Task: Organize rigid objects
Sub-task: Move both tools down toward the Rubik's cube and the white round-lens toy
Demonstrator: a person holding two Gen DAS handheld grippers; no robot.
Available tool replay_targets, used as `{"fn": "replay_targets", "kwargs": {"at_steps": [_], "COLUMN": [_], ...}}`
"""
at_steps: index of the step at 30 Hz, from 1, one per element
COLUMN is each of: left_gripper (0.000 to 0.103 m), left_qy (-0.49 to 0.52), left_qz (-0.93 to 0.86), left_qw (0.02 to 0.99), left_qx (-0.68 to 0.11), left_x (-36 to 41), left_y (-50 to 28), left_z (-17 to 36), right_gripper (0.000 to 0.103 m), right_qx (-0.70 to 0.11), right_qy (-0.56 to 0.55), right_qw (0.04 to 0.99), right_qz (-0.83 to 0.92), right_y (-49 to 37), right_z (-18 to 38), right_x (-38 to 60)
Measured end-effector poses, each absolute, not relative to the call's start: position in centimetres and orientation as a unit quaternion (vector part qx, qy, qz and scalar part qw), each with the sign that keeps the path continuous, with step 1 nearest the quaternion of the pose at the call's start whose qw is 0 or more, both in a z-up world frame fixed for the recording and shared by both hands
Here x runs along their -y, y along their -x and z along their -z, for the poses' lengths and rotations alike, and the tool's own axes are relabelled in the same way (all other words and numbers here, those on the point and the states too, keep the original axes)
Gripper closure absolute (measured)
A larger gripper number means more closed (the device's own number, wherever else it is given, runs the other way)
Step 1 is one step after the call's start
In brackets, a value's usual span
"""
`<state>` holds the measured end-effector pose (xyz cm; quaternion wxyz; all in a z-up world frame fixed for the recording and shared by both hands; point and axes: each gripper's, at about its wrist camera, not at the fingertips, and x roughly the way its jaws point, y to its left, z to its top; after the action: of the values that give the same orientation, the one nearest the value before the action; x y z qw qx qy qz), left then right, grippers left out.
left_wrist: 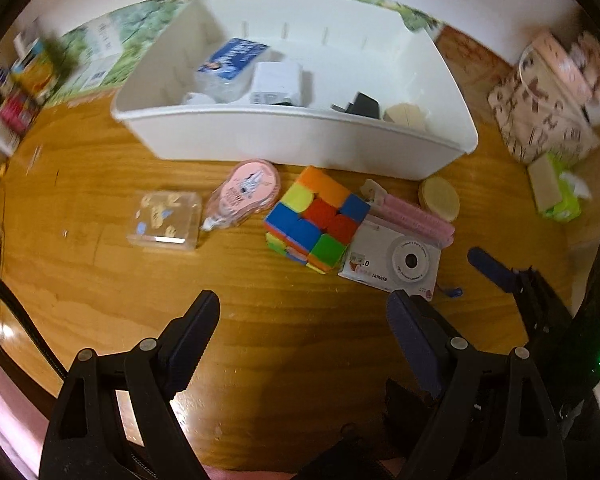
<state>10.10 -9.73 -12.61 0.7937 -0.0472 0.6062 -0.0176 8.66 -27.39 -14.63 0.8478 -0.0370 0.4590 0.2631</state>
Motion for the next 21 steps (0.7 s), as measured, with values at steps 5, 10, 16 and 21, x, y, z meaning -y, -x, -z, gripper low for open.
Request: {"fn": "replay_targets", "kwargs": {"at_steps": [5,10,16,21], "left_gripper": [0.015,0.015,0.015,0.015], "left_qy": [0.015,0.005,-0.003,-0.013], "left_qz": [0.019,0.019,0.016,0.017], "left_qw": [0.790,0.787,0.783,0.782], "left_qx": [-0.613,-0.616,-0.622,-0.623], "left_x": [10.7,11.2,11.7,12.1], "left_y": [-11.6,-13.0,-14.5,-16.0], "left_z": [13.3,14.0,15.1,15.8], "right_gripper": [0.021,0.021,0.021,0.021], "right_qx": [-0.456,-0.438,-0.441,-0.436], "right_qy": [0.062,0.092,0.116,0.131], "right_qw": [0.845,0.850,0.837,0.831], "right_qz": [-0.273,-0.279,-0.301,-0.320], "right_y": [-9.1,-9.4,-9.7,-9.5], "right_z": [15.2,15.7,16.7,16.9], "right_x": [26.6,25.9,25.0,24.2]}}
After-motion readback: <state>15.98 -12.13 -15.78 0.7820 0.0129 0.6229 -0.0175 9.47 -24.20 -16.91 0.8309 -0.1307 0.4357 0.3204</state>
